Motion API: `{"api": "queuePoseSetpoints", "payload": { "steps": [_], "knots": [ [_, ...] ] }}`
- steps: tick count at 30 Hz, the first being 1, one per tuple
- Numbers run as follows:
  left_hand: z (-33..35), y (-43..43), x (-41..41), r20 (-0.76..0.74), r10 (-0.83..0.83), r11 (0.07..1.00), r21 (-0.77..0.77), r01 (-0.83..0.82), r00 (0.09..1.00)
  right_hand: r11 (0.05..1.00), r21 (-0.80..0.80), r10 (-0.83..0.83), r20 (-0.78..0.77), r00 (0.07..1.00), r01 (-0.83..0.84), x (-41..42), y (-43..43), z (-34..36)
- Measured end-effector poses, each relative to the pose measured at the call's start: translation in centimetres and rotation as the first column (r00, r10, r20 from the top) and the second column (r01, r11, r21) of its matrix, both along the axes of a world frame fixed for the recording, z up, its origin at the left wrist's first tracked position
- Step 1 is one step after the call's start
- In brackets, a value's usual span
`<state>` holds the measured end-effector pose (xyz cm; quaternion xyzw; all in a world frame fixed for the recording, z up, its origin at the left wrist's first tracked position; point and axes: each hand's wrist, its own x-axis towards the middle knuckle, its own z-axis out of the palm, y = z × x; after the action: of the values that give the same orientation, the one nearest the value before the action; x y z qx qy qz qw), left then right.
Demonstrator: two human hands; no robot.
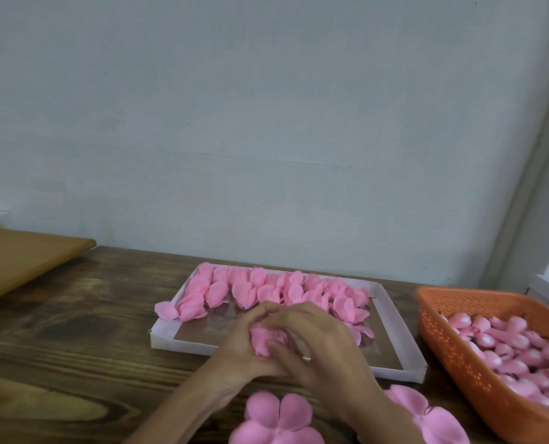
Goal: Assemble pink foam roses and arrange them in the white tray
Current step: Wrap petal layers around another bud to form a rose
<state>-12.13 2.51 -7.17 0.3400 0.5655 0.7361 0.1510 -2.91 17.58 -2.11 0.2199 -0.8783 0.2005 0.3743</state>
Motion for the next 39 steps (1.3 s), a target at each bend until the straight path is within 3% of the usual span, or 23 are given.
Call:
{"api": "queuePoseSetpoints", "payload": {
  "steps": [3,10,16,22,27,35,39],
  "knots": [
    [-0.2,0.1,-0.1,-0.068,0.032,0.999,-0.010,-0.033,0.997,0.998,0.006,-0.060,-0.011,0.998,0.061,0.2,-0.1,0.2],
    [0.0,0.1,0.1,-0.154,0.029,0.999,-0.013,-0.032,0.988,0.997,-0.070,-0.016,0.040,0.999,0.019,-0.1,0.0,0.1],
    [0.6,0.2,0.1,-0.228,0.026,1.000,0.021,-0.022,0.973,1.000,-0.012,0.008,0.029,1.000,-0.007,-0.1,0.1,0.9],
    [0.3,0.2,0.2,-0.249,-0.013,0.997,-0.079,-0.007,0.968,0.997,0.071,-0.002,0.207,0.978,-0.013,0.2,0.9,1.0],
    [0.3,0.4,0.5,-0.286,0.010,0.995,-0.094,-0.038,0.958,0.997,-0.004,0.077,0.320,0.944,-0.080,0.1,1.3,0.9],
    [0.1,0.9,0.6,-0.225,0.086,0.993,-0.064,-0.103,0.971,0.977,-0.177,0.180,0.353,0.918,-0.123,-0.3,1.7,0.4],
    [0.4,0.7,1.0,-0.204,0.073,0.987,-0.123,-0.100,0.976,0.967,-0.215,0.206,0.347,0.915,-0.136,-0.2,1.7,0.5]
  ]
}}
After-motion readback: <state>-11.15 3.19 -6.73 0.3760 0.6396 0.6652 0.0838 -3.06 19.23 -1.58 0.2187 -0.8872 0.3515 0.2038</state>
